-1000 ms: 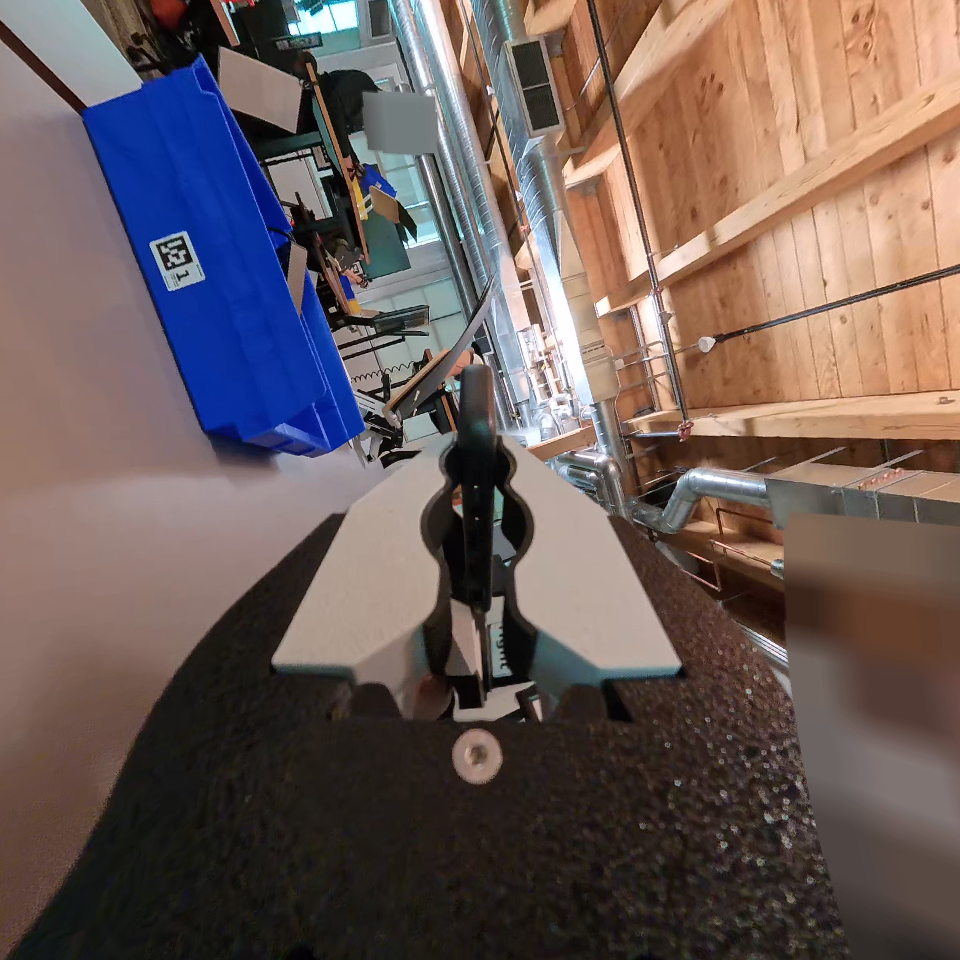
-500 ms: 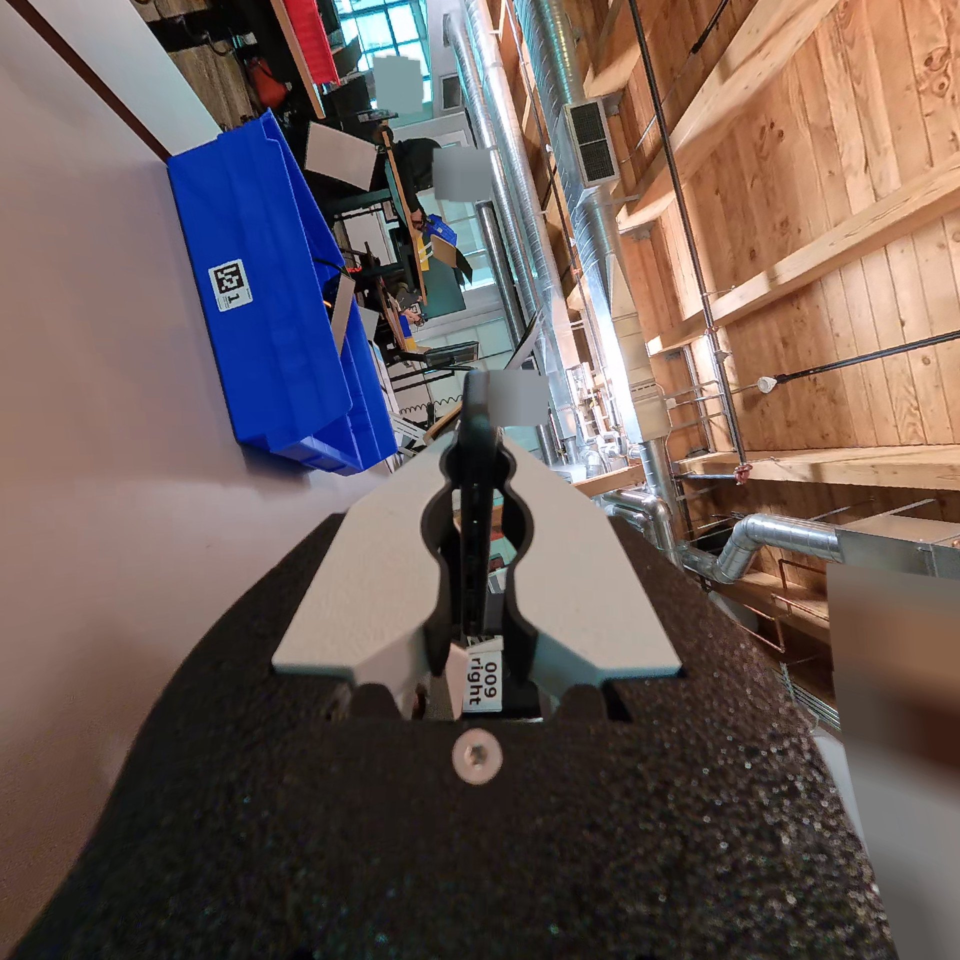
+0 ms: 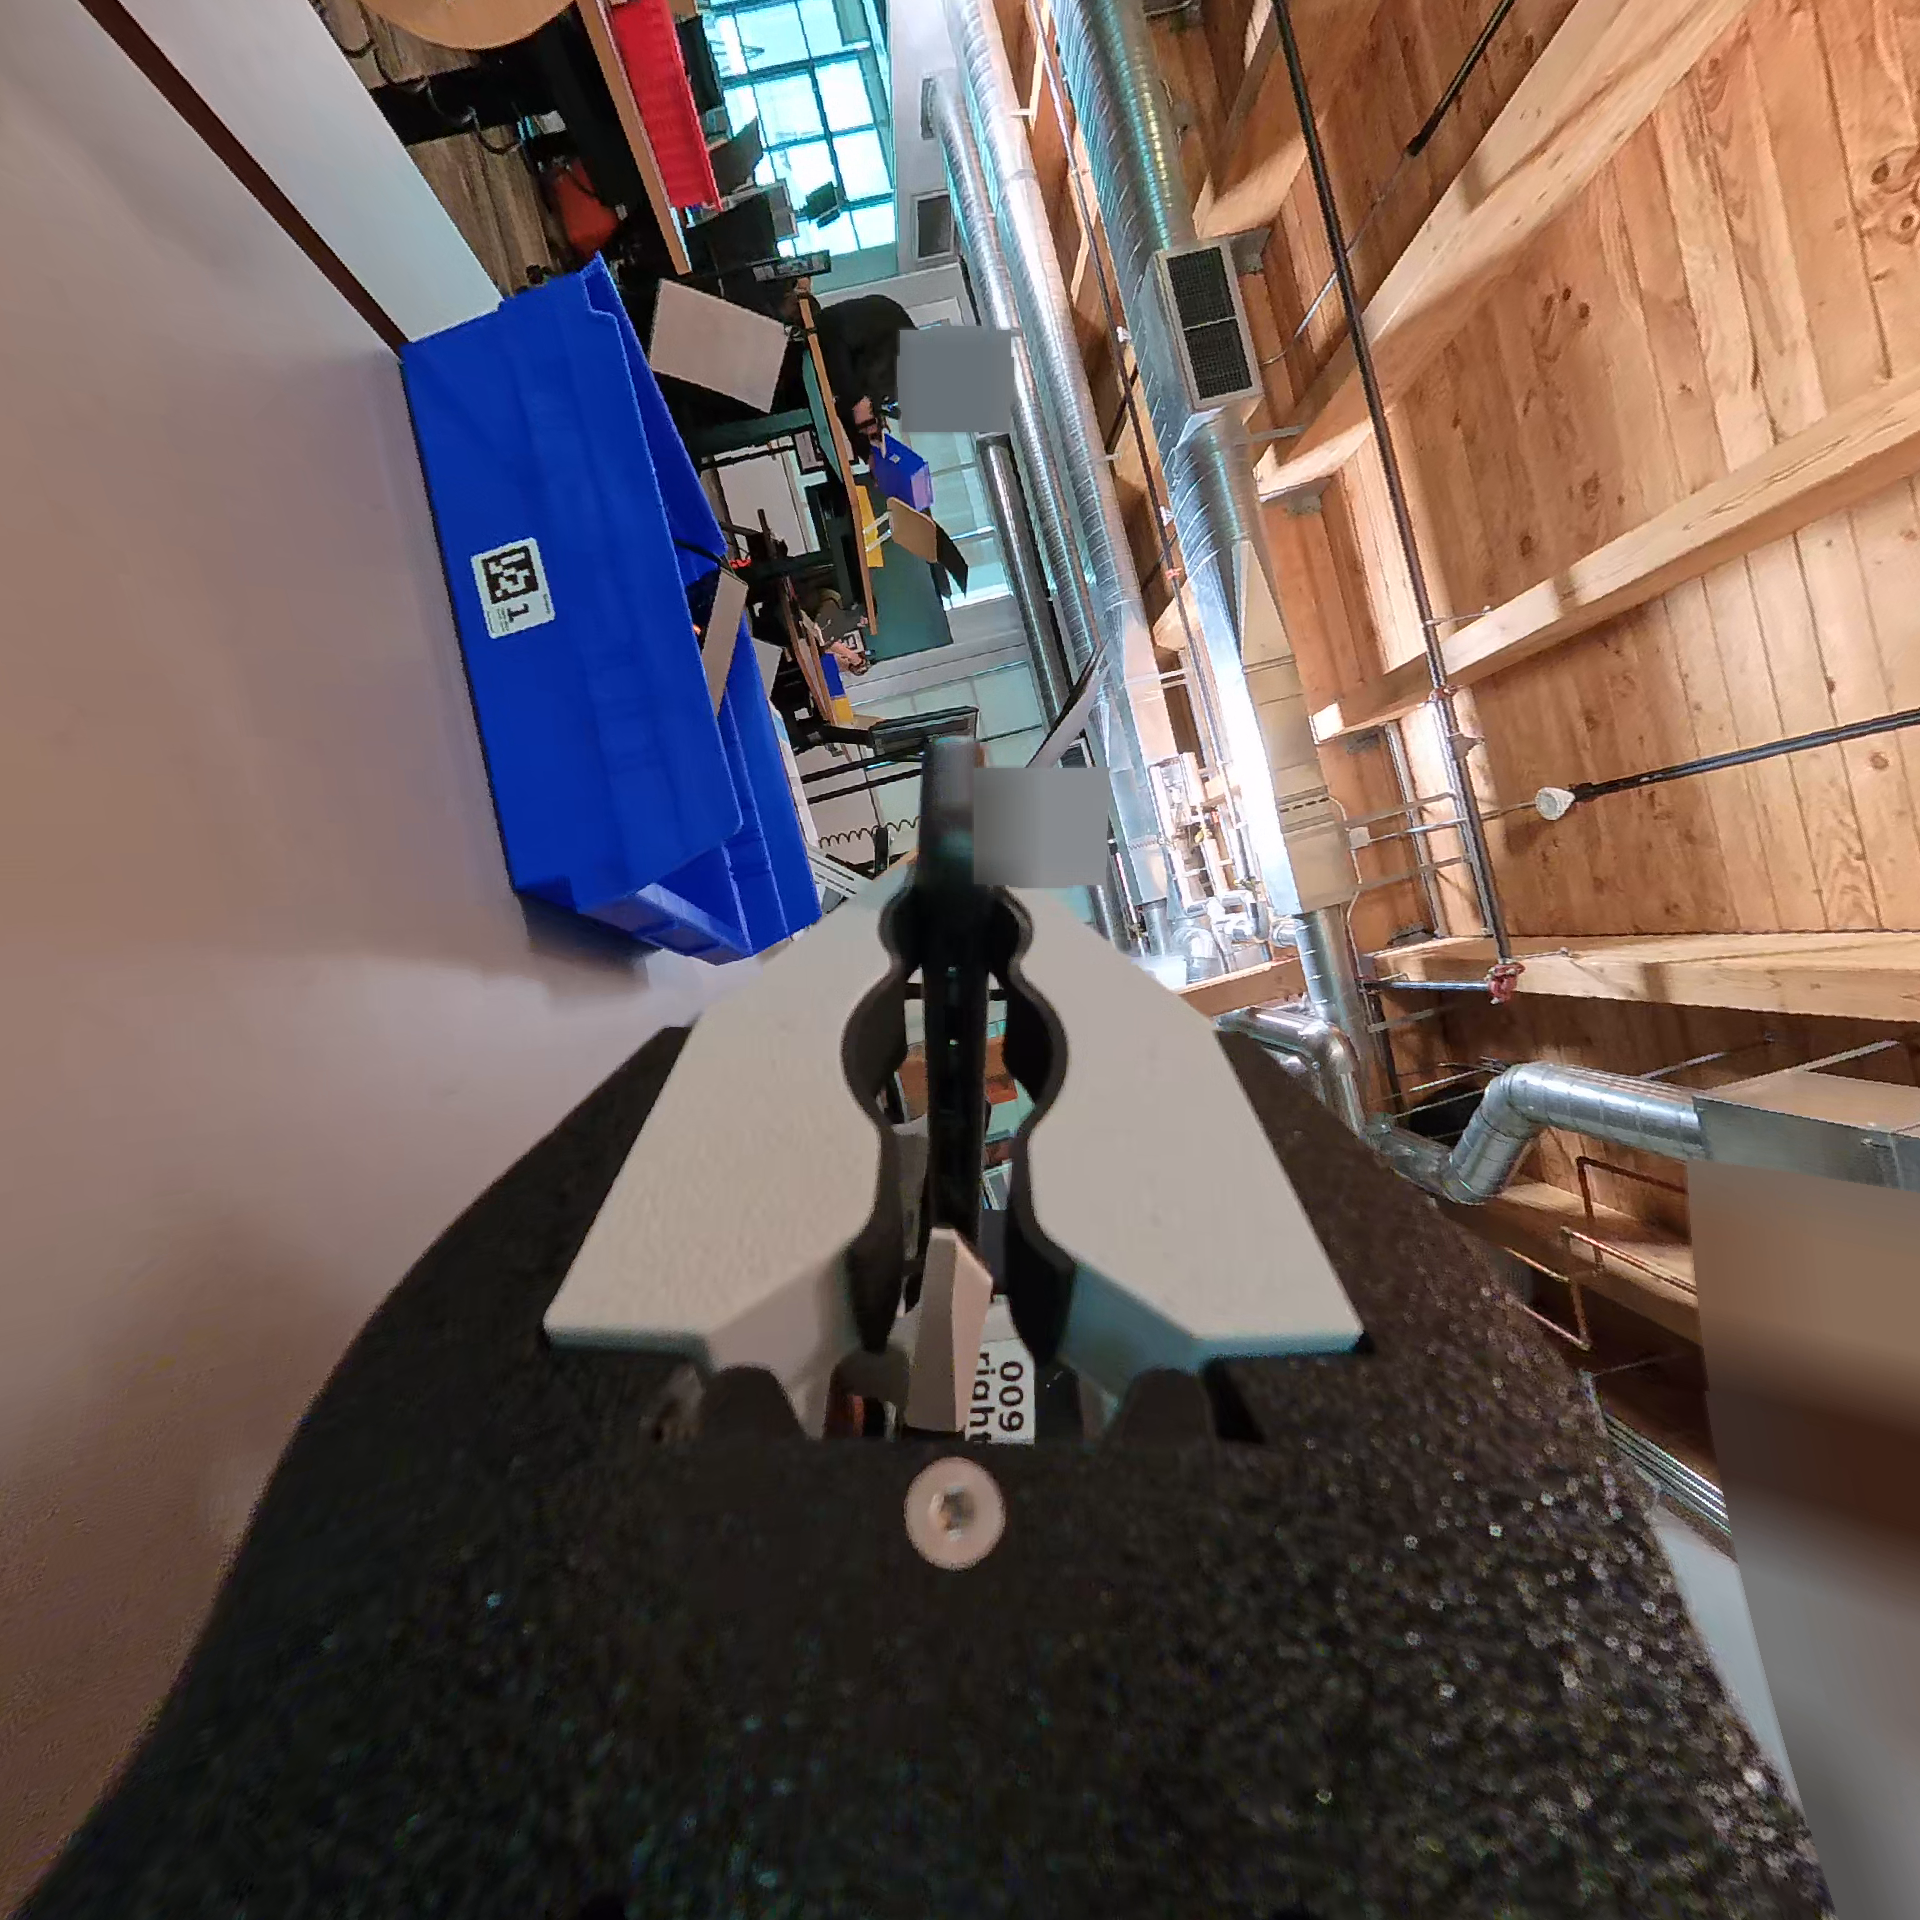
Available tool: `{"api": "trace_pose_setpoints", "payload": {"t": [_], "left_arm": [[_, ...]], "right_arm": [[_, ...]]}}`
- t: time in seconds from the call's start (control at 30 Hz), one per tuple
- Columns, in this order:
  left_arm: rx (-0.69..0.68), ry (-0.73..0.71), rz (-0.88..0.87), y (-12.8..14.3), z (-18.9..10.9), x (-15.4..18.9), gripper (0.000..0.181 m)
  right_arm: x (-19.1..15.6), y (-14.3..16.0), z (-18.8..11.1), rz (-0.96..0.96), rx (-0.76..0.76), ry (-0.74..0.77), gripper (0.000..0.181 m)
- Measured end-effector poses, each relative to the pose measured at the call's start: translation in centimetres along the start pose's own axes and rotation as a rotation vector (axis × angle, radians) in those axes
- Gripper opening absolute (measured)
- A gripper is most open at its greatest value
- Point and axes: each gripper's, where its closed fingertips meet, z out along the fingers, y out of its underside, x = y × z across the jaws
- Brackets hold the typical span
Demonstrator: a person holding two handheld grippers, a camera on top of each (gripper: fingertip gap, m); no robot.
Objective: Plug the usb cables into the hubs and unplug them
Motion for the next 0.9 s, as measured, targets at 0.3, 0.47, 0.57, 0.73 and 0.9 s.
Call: {"api": "trace_pose_setpoints", "payload": {"t": [0.3, 0.47, 0.57, 0.73, 0.9], "left_arm": [[-0.055, 0.013, 0.109, 0.1, 0.1, 0.2, 0.009], [-0.055, 0.012, 0.104, 0.0, 0.2, 0.5, 0.009], [-0.063, 0.011, 0.106, 0.2, 0.3, 0.5, 0.009], [-0.089, -0.016, 0.230, -0.1, 0.5, 0.5, 0.011], [-0.052, -0.093, 0.549, -1.0, -1.1, 1.9, 0.013]], "right_arm": [[-0.3, 0.3, 0.3, 0.135, -0.003, -0.031, 0.046], [-0.3, 0.3, 0.3, 0.099, 0.001, -0.015, 0.046], [-0.2, 0.1, 0.2, 0.096, -0.010, -0.005, 0.046], [0.0, 0.2, 0.4, 0.161, 0.005, 0.016, 0.046], [2.4, -0.2, -0.6, 0.210, 0.054, 0.104, 0.046]]}}
